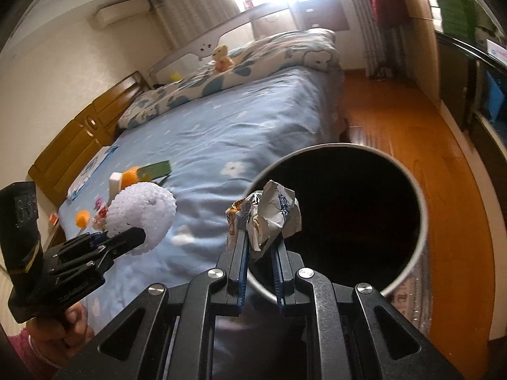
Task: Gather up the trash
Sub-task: 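Carry both items over the bin and open both tools to drop them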
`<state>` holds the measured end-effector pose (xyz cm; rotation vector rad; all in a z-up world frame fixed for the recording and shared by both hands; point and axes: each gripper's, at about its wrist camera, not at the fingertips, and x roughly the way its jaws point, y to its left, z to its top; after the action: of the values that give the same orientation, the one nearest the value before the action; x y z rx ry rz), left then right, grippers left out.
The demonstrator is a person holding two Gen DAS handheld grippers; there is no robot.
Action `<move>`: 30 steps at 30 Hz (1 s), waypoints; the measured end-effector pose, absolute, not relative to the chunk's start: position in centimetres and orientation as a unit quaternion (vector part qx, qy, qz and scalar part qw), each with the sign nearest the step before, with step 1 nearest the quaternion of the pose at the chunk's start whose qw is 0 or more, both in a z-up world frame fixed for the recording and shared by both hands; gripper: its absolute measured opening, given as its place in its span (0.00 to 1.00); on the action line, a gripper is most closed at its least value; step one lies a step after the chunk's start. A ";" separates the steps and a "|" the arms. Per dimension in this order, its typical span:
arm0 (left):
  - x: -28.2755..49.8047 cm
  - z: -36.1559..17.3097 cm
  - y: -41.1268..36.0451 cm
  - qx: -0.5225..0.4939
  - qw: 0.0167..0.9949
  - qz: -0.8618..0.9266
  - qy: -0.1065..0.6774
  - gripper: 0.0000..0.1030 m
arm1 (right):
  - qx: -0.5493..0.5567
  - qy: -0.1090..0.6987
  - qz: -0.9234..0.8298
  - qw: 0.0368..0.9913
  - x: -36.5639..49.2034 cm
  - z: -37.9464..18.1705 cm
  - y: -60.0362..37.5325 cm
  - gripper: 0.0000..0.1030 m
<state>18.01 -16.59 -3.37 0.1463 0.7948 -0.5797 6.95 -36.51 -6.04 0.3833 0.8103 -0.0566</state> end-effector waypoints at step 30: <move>23.5 -5.5 -26.3 0.109 0.838 -0.327 0.424 0.28 | 0.205 0.439 -0.062 0.873 7.4 -8.1 -43.7 0.16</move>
<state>23.52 -26.34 -5.54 0.2310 0.8968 -0.6920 7.40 -43.68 -8.05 0.4281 0.9171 -0.1297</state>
